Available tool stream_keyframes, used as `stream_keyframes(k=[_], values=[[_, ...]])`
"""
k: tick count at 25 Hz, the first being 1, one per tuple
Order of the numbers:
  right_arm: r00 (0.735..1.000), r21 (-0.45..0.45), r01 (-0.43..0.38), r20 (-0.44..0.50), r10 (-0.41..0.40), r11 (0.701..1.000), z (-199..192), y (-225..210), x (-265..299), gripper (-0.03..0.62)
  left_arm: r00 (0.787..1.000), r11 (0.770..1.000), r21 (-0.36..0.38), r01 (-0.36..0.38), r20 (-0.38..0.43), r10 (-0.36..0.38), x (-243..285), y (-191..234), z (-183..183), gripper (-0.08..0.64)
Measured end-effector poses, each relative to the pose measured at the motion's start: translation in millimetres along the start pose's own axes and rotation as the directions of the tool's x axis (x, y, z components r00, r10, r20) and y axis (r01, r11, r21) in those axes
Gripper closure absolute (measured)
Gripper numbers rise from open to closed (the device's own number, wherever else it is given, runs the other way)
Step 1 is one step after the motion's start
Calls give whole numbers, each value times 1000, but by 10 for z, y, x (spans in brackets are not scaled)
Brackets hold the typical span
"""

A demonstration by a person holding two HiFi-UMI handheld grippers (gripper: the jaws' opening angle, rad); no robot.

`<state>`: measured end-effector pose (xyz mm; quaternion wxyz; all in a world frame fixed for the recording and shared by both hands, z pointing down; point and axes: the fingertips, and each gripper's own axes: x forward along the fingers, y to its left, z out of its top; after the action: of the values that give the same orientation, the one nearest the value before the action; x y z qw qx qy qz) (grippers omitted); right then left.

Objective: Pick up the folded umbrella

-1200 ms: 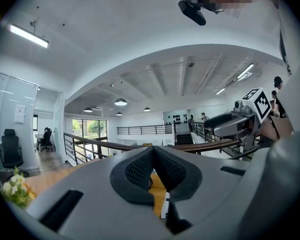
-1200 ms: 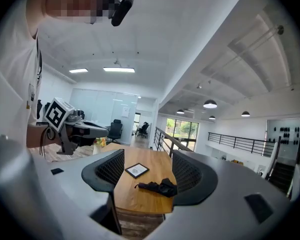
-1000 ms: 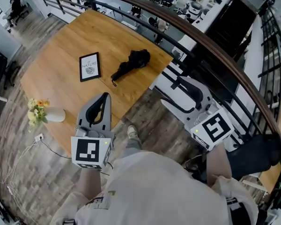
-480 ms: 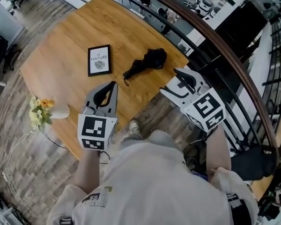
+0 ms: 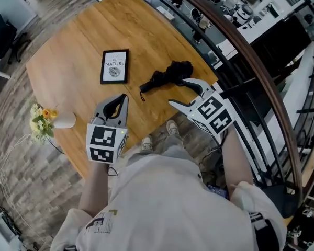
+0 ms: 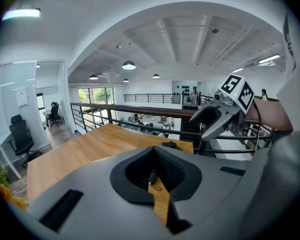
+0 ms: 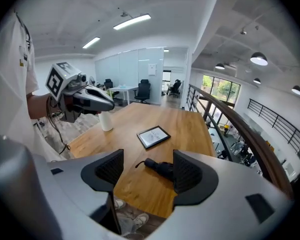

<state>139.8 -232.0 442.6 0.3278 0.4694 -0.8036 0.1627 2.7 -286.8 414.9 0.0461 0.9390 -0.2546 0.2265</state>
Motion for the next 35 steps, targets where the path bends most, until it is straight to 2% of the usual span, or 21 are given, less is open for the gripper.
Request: stream_keyframes(k=[2, 7, 12, 17, 20, 22, 26, 29, 32, 35], values=[[1000, 11, -15, -6, 15, 1000, -90, -169, 162, 275, 1000, 1000, -9, -18, -24, 18, 130, 25, -46, 543], [991, -3, -98, -94, 98, 995, -414, -493, 694, 267, 994, 996, -42, -74, -88, 70, 491, 195, -230, 543], [979, 3, -165, -123, 164, 986, -557, -727, 1019, 258, 975, 988, -96, -120, -200, 99, 786, 250, -505, 543], [941, -103, -250, -258, 217, 963, -899, -836, 1349, 250, 952, 973, -158, -168, -281, 119, 941, 191, -732, 543], [906, -178, -307, -355, 230, 935, -1045, -910, 1573, 247, 937, 955, -207, -211, -321, 137, 993, 261, -887, 543], [890, -196, -336, -386, 243, 921, -1123, -949, 1688, 247, 928, 943, -233, -239, -340, 151, 1002, 286, -991, 543], [866, -223, -374, -431, 253, 900, -1434, -855, 1787, 244, 912, 931, -244, -271, -374, 167, 883, 98, -1191, 543], [841, -239, -408, -473, 261, 881, -1497, -921, 2004, 235, 897, 922, -258, -290, -410, 167, 924, 144, -1296, 543], [845, -296, -400, -485, 225, 867, -1649, -906, 2113, 235, 889, 920, -255, -298, -424, 171, 882, 47, -1415, 543], [853, -384, -396, -491, 178, 834, -1775, -852, 2157, 233, 886, 919, -248, -308, -428, 181, 762, -130, -1478, 543]])
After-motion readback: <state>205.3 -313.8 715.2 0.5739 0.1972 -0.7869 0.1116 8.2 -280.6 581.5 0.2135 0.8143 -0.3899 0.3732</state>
